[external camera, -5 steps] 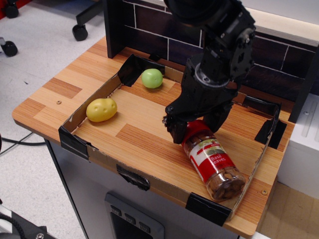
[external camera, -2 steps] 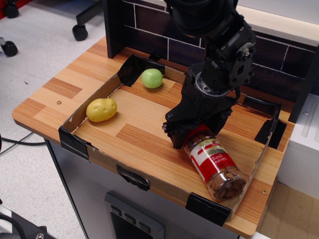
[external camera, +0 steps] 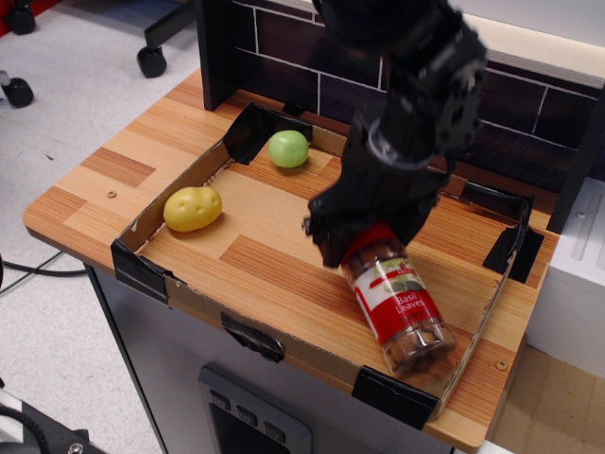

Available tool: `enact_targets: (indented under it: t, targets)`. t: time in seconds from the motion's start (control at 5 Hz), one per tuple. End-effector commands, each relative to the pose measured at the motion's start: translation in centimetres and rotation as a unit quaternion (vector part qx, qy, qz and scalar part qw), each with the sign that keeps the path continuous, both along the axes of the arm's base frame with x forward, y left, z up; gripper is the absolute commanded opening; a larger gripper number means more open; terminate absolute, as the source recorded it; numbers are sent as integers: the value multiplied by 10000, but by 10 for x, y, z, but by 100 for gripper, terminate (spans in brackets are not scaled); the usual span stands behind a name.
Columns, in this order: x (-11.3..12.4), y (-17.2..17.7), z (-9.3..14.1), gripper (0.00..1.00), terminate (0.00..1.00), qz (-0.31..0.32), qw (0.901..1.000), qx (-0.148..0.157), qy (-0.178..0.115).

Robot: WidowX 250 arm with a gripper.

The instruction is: Upright basil bottle

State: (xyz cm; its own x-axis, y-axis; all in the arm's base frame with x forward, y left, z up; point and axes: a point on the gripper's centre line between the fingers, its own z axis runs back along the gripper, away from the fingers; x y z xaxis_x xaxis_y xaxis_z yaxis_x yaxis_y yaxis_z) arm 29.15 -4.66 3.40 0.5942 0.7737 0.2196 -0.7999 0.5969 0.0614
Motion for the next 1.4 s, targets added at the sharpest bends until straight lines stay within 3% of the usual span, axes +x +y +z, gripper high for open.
enact_targets:
  t: [0.0,0.2,0.6,0.8,1.2]
  targets:
    - [14,2,53,0,0,-201,9984,71,-528]
    - [12,3,69,0,0,-317,9962,182,-785]
    - [19,8,92,0,0,-246,9838,433,-1723]
    - [25,8,87,0,0,-263,9750,764,-2072]
    - [40,9,77,0,0,-248,9655,1290,-2251]
